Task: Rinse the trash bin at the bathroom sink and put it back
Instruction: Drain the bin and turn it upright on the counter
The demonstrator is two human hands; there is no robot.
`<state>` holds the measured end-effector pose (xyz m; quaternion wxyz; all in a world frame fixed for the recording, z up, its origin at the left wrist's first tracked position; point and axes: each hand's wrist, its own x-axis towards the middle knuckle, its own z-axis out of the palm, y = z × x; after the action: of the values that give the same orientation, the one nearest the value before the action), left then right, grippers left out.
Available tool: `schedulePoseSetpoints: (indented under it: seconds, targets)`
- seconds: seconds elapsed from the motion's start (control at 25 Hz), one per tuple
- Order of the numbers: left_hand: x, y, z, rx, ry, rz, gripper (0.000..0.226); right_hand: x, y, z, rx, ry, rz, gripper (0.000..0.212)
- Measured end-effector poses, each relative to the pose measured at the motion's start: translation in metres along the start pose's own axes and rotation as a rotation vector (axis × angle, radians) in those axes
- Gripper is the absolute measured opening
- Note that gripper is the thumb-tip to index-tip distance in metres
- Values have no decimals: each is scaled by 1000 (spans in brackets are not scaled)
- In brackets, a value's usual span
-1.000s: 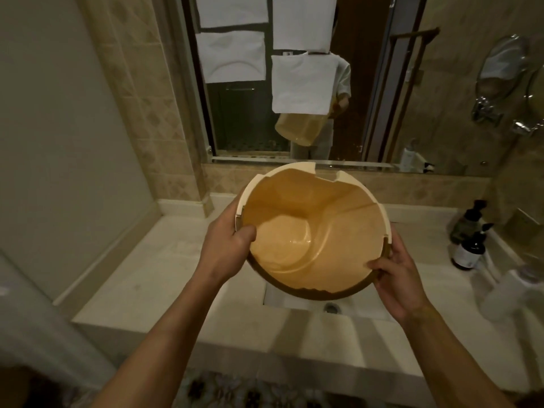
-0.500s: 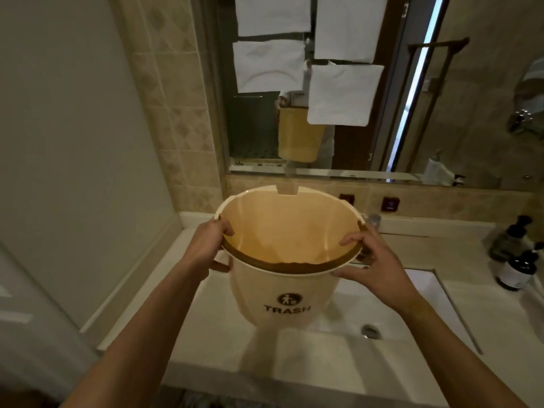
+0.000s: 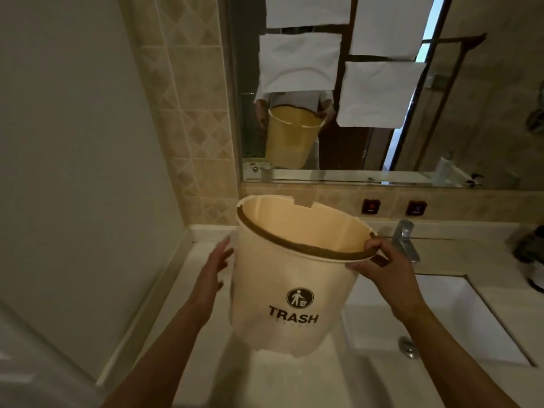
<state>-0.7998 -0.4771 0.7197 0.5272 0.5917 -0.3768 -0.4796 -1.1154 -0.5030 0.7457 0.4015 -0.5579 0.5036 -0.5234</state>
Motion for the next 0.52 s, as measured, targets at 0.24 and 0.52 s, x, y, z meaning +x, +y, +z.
schedulePoseSetpoints:
  seconds: [0.24,0.52]
  targets:
    - [24,-53,4,-231,-47,-319,50,18,29,0,174,53,118,21]
    - [68,-6,31,34,362,-136,46,68,44,-1,-350,-186,-80,14]
